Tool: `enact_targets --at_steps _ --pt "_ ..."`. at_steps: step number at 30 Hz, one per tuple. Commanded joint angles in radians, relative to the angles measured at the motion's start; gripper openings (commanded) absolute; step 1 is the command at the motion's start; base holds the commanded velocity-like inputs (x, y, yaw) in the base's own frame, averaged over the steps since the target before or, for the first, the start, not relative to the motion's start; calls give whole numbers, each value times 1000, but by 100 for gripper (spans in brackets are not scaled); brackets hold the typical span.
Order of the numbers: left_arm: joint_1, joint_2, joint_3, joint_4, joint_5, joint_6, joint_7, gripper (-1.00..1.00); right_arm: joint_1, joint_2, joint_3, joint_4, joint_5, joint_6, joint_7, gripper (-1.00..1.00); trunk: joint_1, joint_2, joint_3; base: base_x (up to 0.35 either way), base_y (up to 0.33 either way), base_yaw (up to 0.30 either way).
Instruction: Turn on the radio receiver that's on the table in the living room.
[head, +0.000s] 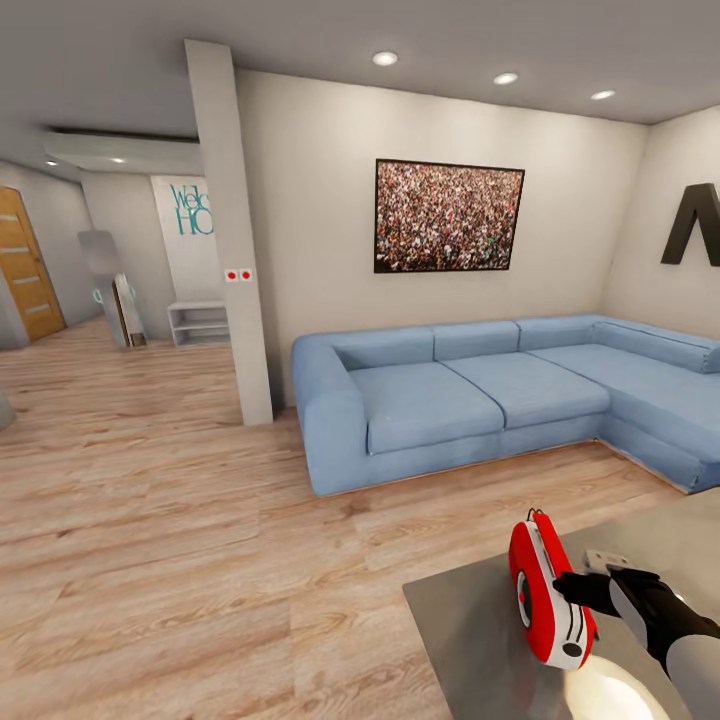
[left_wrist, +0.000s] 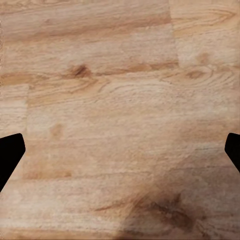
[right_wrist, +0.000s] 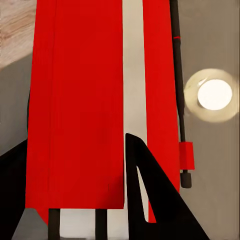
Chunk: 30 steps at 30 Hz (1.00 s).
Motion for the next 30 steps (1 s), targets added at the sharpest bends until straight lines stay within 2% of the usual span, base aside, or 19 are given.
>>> enact_targets --at_steps 1,30 --pt "0 0 0 0 0 1 0 100 0 0 -1 -1 -2 0 0 -100 -4 7 3 0 0 0" --pt "0 1 0 3 0 6 0 100 0 1 0 -1 0 0 0 -100 -115 210 94 0 0 0"
